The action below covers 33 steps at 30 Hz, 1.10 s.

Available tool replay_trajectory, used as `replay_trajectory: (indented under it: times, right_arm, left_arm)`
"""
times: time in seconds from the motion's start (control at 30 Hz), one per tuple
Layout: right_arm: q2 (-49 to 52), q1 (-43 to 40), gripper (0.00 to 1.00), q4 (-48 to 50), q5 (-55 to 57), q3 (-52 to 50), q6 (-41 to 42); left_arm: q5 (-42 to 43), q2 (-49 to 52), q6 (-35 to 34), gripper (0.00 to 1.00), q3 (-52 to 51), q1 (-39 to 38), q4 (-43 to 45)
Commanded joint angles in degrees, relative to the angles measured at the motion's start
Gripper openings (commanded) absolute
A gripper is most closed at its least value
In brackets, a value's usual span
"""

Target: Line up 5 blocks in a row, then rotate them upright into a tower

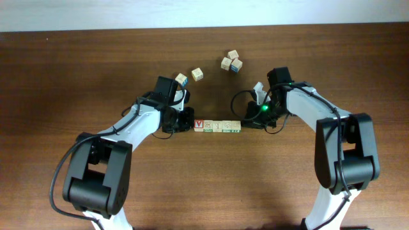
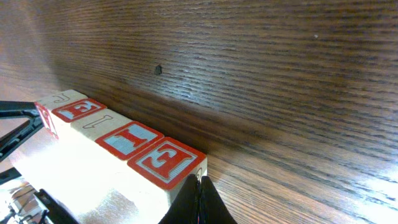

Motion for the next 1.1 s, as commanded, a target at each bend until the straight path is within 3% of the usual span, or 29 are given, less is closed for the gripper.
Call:
replay_trajectory:
  times: [0.0,0.13,0.33,0.63,1.07]
  right_arm:
    - [0.4,0.5,0.04,0.0,-4.5,-0.3,1.5]
    - [0.4,0.5,0.04,-0.6,2.1,-0.4,7.4]
    - [0.4,0.0,0.04,-1.9,5.6,-0.4,8.4]
    - [0.4,0.1,0.04,-3.1,2.3,-0.4,-0.3]
    - [0.4,0.1,0.04,-3.0,-0.9,-0.4,-0.9]
  left_arm:
    - [2.4,0.5,-0.6,0.00,-0.2,-0.5,0.6]
    - [2.4,0.5,-0.6,0.00,-0.2,-0.5,0.6]
    - [2.4,0.5,-0.6,0.00,-0.2,-0.5,0.5]
    - [2.4,0.5,-0.6,0.00,-0.2,-0.5,0.5]
    - [2.4,0.5,-0.6,0.00,-0.2,-0.5,0.6]
